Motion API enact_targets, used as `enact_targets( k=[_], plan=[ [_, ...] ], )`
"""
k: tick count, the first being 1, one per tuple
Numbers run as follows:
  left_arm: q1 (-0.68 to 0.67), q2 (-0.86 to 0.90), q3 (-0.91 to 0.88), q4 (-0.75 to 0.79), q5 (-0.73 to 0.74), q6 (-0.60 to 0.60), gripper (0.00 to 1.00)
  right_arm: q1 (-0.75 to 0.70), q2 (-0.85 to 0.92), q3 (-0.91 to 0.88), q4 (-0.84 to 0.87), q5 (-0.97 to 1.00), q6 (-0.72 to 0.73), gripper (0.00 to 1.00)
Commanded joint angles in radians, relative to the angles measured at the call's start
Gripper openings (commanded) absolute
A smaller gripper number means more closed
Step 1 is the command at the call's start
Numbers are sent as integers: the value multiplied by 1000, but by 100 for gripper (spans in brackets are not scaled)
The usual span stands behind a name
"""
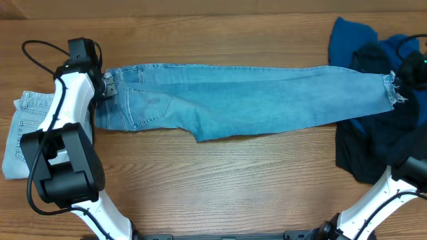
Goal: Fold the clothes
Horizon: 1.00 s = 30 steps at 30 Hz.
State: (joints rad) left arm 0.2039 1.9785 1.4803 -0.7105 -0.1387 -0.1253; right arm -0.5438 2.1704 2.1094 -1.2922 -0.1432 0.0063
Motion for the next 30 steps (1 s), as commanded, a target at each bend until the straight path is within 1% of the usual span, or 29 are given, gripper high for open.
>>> enact_targets(
  k=[1, 3, 6, 7, 10, 12, 18, 26, 30],
  plan=[
    [5, -21, 7, 61, 192, 108, 21, 26, -16, 24, 17, -16, -60, 27],
    [5, -21, 7, 76, 239, 127, 23, 27, -14, 19, 37, -15, -64, 26],
    [5, -21, 7, 72, 240, 126, 23, 27, -13, -27, 88, -16, -94, 27],
    [5, -21, 7, 65, 240, 126, 23, 27, -8, -61, 126, -16, -94, 27],
    [4, -21, 7, 56, 240, 126, 23, 28, 10, -90, 166, -16, -95, 27],
    [3, -21, 7, 48, 240, 126, 23, 29, 50, -90, 169, -16, -117, 27],
    [3, -21, 7, 41, 240, 127, 23, 36, 150, -91, 159, -15, -116, 27],
    [3, -21, 7, 38, 240, 126, 23, 32, 153, -91, 163, 38, -116, 29],
    [3, -21, 7, 34, 240, 127, 23, 31, 153, -91, 175, 63, -115, 33]
  ],
)
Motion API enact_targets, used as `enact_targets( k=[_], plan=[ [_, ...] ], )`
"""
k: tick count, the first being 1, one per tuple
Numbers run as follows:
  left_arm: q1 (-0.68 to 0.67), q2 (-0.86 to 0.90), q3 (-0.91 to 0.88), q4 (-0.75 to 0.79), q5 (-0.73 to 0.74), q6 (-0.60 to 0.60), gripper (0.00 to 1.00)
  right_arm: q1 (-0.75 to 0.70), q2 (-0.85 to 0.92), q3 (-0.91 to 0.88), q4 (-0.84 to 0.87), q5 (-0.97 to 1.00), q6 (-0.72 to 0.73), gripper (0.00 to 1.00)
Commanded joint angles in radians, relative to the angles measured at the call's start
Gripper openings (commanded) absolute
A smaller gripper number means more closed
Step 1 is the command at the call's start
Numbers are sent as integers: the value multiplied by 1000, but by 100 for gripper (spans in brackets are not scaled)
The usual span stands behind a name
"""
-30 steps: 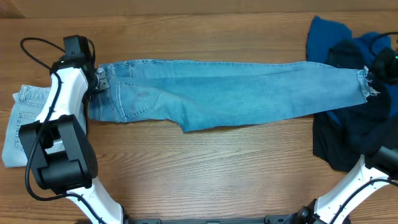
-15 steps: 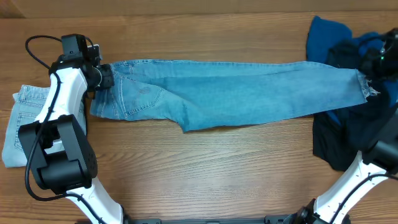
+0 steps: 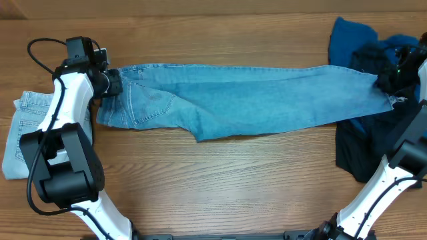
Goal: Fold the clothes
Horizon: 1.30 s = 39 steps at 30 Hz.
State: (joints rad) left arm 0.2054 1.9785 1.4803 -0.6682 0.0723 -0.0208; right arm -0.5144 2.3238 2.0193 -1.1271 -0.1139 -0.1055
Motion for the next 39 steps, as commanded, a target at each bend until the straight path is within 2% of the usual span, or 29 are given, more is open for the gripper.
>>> enact_targets(
  k=[1, 8, 10, 12, 13, 16, 17, 21, 25, 28, 30, 33, 39],
  plan=[
    [2, -21, 7, -8, 29, 22, 23, 2, 0, -1, 13, 34, -3, 33],
    [2, -21, 7, -8, 29, 22, 23, 2, 7, -1, 19, 34, -3, 34],
    [2, -21, 7, -8, 29, 22, 23, 2, 24, -6, -5, 34, -4, 38],
    [2, -21, 7, -8, 29, 22, 24, 2, 39, -6, -23, 31, -4, 38],
    [2, -21, 7, -8, 29, 22, 24, 4, 40, -6, -27, 22, -4, 36],
    [2, -21, 7, -9, 29, 22, 24, 4, 40, -5, -31, 0, -4, 5],
    [2, -21, 7, -10, 29, 22, 24, 5, 40, -5, -34, -1, -3, 4],
    [2, -21, 7, -12, 29, 22, 24, 5, 39, 21, -61, 0, -2, 4],
    [2, -21, 7, -11, 29, 22, 24, 0, 10, 176, -123, 1, 54, 4],
    [-2, -21, 7, -8, 61, 22, 30, -3, 3, 280, -159, 19, 58, 4],
    [-11, -21, 7, 11, 131, 22, 36, -3, 3, 287, -158, 61, 80, 4],
    [-31, -21, 7, 47, 145, 21, 41, -4, 3, 286, -156, 122, 108, 4],
    [-32, -21, 7, 108, 68, -55, 37, -27, 3, 286, -153, 190, 158, 4]
  ],
)
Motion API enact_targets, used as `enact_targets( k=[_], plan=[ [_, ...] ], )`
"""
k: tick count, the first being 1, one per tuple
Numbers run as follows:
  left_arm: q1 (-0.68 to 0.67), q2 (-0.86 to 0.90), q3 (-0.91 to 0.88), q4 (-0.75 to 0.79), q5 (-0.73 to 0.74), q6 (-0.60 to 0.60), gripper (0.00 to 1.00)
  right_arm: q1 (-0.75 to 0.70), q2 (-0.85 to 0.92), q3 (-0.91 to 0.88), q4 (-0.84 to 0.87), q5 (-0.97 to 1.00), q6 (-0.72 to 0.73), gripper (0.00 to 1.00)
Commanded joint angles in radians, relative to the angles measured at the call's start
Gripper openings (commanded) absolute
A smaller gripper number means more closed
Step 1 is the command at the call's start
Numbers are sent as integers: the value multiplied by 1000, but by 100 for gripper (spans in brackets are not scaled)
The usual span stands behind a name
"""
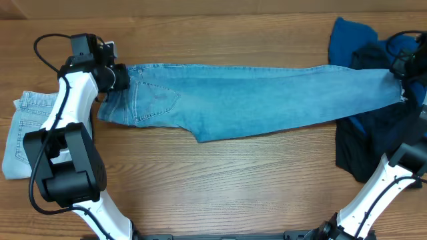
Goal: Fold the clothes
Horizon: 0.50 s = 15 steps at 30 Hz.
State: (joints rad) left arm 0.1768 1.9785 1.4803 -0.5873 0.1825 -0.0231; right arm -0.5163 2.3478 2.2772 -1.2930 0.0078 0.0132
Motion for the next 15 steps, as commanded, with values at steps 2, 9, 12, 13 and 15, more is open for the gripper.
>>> enact_targets(
  k=[2, 9, 12, 13, 15],
  plan=[
    [-3, -21, 7, 50, -85, -87, 37, -31, -21, 28, 13, 74, 45, 4],
    [-3, -21, 7, 106, -105, -112, 12, -29, -21, 28, 23, 66, 45, 4],
    [-3, -21, 7, 109, -122, -103, 38, -29, -21, 28, 21, 65, 45, 4],
    [-3, -21, 7, 109, -145, -90, 40, -29, -21, 28, 19, 65, 45, 4],
    [-3, -21, 7, 109, -225, -62, 43, -29, -21, 28, 18, 61, 44, 4]
  ],
)
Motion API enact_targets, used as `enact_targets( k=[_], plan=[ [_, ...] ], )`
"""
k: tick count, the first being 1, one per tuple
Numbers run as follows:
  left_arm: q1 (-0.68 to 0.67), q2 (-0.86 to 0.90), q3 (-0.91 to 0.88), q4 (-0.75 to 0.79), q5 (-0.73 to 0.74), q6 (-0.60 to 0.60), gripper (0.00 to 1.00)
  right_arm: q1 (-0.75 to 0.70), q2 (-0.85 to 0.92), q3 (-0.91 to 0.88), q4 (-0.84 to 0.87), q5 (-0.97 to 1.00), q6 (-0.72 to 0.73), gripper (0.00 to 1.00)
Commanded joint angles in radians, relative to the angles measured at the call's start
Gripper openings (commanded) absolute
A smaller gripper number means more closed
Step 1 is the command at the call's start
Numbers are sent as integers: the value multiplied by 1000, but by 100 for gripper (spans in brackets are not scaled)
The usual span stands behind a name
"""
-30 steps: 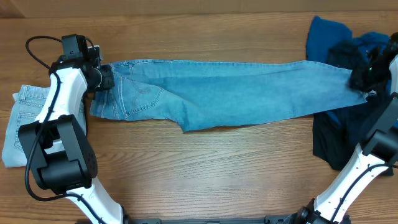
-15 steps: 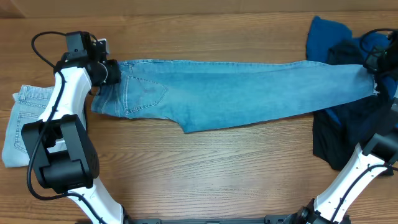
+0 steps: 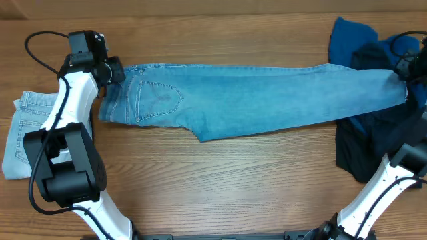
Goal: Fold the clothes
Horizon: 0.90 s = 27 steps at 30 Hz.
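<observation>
A pair of light blue jeans lies stretched flat across the table, waistband at the left, leg hems at the right. My left gripper sits at the upper corner of the waistband and looks shut on it. My right gripper is at the hem end on the far right, apparently shut on the hem, though its fingers are mostly hidden at the frame's edge.
A folded pair of light jeans lies at the far left beside the left arm. A heap of dark blue and black clothes fills the right side, partly under the jeans' hems.
The left gripper has shifted slightly up and left with the waistband; the back pocket now lies flatter. The hem end at the right sits a little further right.
First the jeans lay across the table with both grippers at their ends and the fabric wrinkled near the waist. Over the later moments the left gripper moved up and right along the waistband, the right one moved up, and the jeans now lie straighter.
</observation>
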State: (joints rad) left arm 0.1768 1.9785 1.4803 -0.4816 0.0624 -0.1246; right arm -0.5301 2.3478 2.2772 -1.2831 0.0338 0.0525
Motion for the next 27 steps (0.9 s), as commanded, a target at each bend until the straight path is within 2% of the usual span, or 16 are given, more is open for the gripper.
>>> enact_targets(
  k=[1, 5, 7, 10, 12, 14, 16, 19, 24, 27],
  plan=[
    [-3, -21, 7, 5, -122, 54, 44, -15, -21, 28, 9, 27, 5, 4],
    [-3, -14, 7, 8, -114, 69, 47, -15, -21, 28, 10, 25, 5, 4],
    [-3, 16, 7, 13, -85, 72, 53, -15, -21, 28, 10, 25, 5, 4],
    [-6, 80, 7, 13, -22, 73, 52, -15, -21, 28, 8, 25, 5, 4],
    [-7, 90, 7, 20, -20, 84, 44, -15, -21, 28, 9, 25, 5, 4],
    [-7, 90, 7, 38, -20, 113, 32, -15, -21, 28, 6, 25, 5, 4],
    [-7, 89, 8, 54, -21, 126, 26, -15, -21, 28, 2, 25, 5, 4],
    [10, 84, 50, 68, -31, 93, 25, -15, -21, 27, 2, 25, 5, 4],
    [52, 82, 109, 107, -42, -55, 25, -15, -21, 23, 18, 25, 5, 4],
    [54, 82, 109, 132, -40, -72, 27, -15, -15, 10, 37, 25, 5, 4]
  ],
)
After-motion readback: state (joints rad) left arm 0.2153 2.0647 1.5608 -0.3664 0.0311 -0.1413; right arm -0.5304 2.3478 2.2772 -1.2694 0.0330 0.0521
